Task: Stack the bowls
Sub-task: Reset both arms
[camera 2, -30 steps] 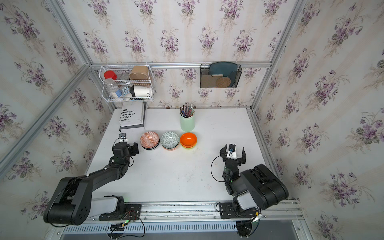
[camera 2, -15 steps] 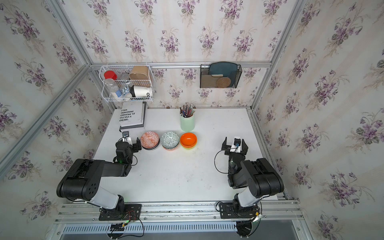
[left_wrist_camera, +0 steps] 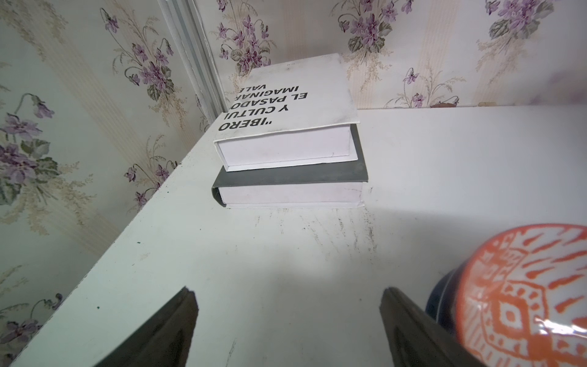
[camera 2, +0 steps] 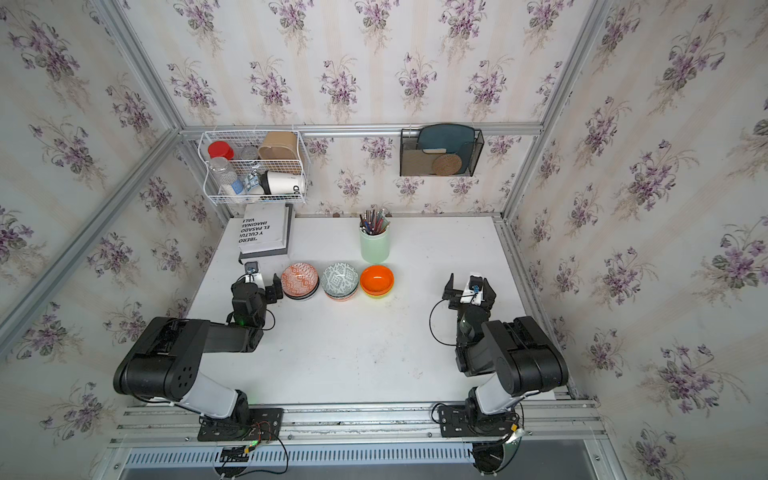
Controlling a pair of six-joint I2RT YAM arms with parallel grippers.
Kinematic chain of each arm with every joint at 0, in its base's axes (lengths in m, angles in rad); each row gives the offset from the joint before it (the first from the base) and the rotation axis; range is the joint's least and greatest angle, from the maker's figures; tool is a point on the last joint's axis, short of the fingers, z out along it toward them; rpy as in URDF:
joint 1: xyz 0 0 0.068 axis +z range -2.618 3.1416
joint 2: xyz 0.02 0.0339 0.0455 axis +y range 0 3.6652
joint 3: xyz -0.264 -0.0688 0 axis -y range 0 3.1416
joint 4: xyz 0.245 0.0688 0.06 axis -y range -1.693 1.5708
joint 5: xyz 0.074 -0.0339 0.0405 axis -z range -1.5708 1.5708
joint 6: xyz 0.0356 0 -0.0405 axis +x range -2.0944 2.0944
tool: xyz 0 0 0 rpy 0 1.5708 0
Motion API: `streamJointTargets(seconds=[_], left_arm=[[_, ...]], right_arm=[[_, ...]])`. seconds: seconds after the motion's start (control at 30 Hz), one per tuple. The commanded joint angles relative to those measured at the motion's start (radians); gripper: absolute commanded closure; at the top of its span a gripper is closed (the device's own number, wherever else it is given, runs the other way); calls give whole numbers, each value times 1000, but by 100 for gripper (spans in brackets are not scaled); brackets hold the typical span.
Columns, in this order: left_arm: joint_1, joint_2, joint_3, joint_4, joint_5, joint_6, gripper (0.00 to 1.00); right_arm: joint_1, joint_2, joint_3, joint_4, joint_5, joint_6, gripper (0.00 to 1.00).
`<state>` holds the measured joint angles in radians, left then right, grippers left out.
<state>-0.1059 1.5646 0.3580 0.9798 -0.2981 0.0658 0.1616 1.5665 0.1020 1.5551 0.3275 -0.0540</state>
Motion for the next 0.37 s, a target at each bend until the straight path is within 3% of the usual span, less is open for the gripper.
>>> streamJointTargets(seconds=[0.0,0.33], left_arm=[[0,3,7,12,-6,7,6],[0,0,-3,26,-4,8,6]], right_arm=[[-1,1,2,13,10,8,0],[1,1,1,13,10,8,0]])
